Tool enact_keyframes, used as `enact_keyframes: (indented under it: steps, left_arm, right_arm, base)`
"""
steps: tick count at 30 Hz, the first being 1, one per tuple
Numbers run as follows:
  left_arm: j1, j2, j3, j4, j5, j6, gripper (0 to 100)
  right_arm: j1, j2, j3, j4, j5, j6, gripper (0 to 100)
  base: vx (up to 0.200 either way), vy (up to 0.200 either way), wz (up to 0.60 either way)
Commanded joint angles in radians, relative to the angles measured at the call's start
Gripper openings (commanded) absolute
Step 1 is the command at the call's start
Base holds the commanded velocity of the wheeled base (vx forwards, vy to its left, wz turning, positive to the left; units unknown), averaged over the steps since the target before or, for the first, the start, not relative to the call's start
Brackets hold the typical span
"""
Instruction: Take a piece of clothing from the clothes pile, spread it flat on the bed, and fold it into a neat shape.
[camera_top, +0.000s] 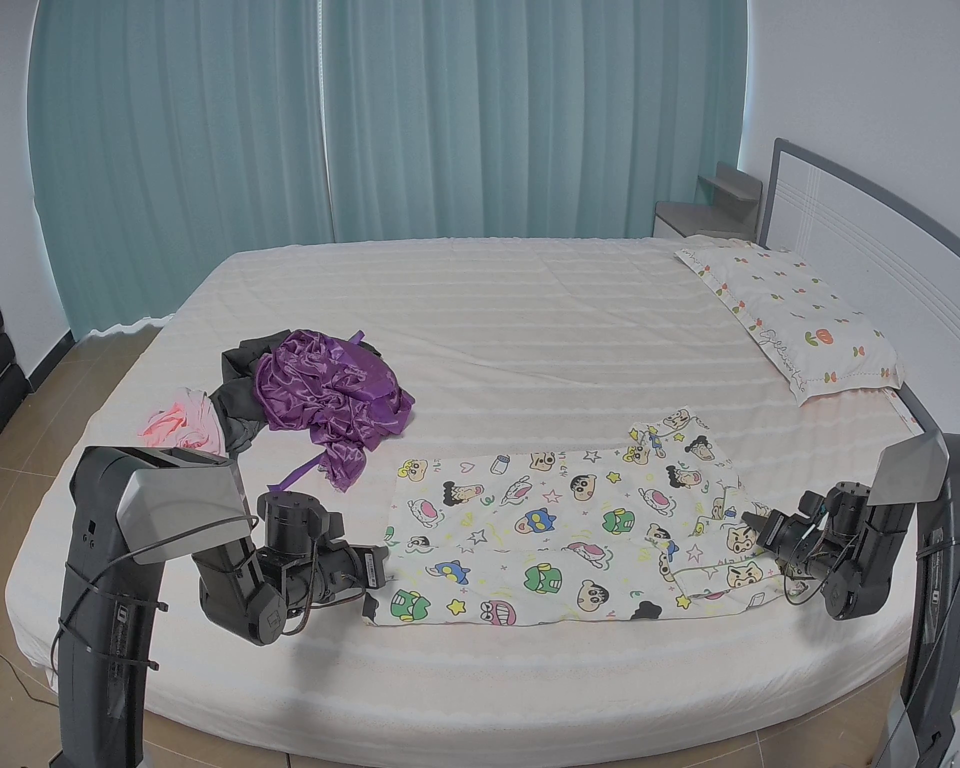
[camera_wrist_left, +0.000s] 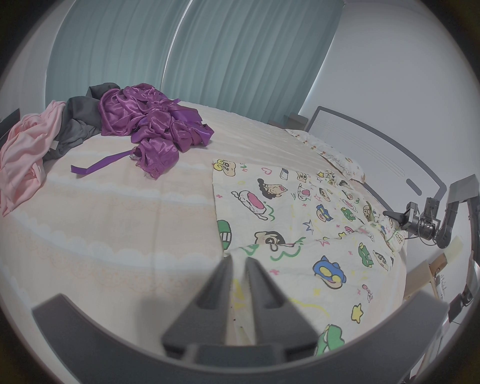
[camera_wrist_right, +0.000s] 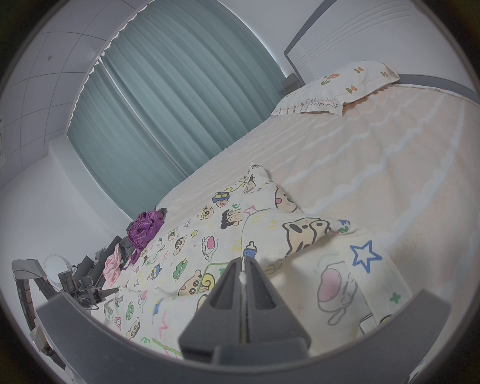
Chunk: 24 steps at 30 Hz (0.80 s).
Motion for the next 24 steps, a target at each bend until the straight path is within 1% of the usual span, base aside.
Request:
enact_keyframes:
  steps: [1, 4, 5, 7, 9, 11, 12, 13, 15, 17, 18, 19, 21, 22, 24]
  left_arm:
    - [0.003, 0.003, 0.000, 0.000, 0.003, -0.001, 100]
    - [0.009, 0.000, 0.001, 0.000, 0.010, -0.001, 100]
    - [0.016, -0.023, 0.000, 0.000, 0.043, -0.024, 100]
    - [0.026, -0.073, 0.009, 0.000, 0.063, -0.052, 100]
    - [0.033, -0.129, 0.027, 0.005, 0.063, -0.070, 100]
    - [0.033, -0.196, 0.078, 0.009, 0.060, -0.078, 100]
    - [0.033, -0.199, 0.081, 0.009, 0.060, -0.078, 100]
    - [0.033, -0.238, 0.125, 0.008, 0.056, -0.079, 100]
    - [0.024, -0.284, 0.205, 0.001, 0.056, -0.085, 100]
    - [0.003, -0.320, 0.268, -0.002, 0.056, -0.127, 100]
    - [-0.005, -0.330, 0.282, -0.002, 0.058, -0.141, 100]
    - [-0.028, -0.354, 0.317, -0.002, 0.058, -0.185, 100]
    - [-0.060, -0.383, 0.371, -0.002, 0.061, -0.245, 100]
    - [-0.076, -0.389, 0.389, -0.002, 0.063, -0.263, 100]
    - [-0.094, -0.389, 0.415, -0.002, 0.066, -0.285, 100]
  right_arm:
    - [0.000, -0.002, 0.003, -0.003, -0.001, 0.001, 100]
    - [-0.006, -0.009, 0.004, -0.016, -0.016, 0.002, 100]
    - [-0.020, -0.026, 0.008, -0.026, -0.059, 0.015, 100]
    - [-0.030, -0.057, 0.012, -0.026, -0.083, 0.029, 100]
    - [-0.040, -0.098, 0.029, -0.026, -0.094, 0.044, 100]
    - [-0.046, -0.164, 0.084, -0.026, -0.102, 0.070, 100]
    - [-0.046, -0.169, 0.089, -0.026, -0.103, 0.071, 100]
    - [-0.043, -0.217, 0.139, -0.026, -0.106, 0.094, 100]
    - [-0.030, -0.279, 0.244, -0.026, -0.110, 0.122, 100]
    - [-0.012, -0.324, 0.334, -0.026, -0.110, 0.142, 100]
    - [-0.009, -0.330, 0.351, -0.026, -0.110, 0.148, 100]
    - [-0.003, -0.338, 0.389, -0.026, -0.108, 0.167, 100]
    - [0.006, -0.330, 0.436, -0.026, -0.108, 0.205, 100]
    - [0.013, -0.327, 0.446, -0.026, -0.108, 0.223, 100]
    - [0.016, -0.321, 0.463, -0.026, -0.108, 0.257, 100]
  base:
    - [0.000, 0.000, 0.00]
    - [0.000, 0.000, 0.00]
    - [0.000, 0.000, 0.00]
    - [0.000, 0.000, 0.00]
    - [0.000, 0.000, 0.00]
    - [0.000, 0.000, 0.00]
    - [0.000, 0.000, 0.00]
    - [0.000, 0.000, 0.00]
    - [0.000, 0.000, 0.00]
    - [0.000, 0.000, 0.00]
    - [0.000, 0.000, 0.00]
    - [0.000, 0.000, 0.00]
    - [-0.200, 0.000, 0.00]
    - [-0.200, 0.000, 0.00]
    - [0.000, 0.000, 0.00]
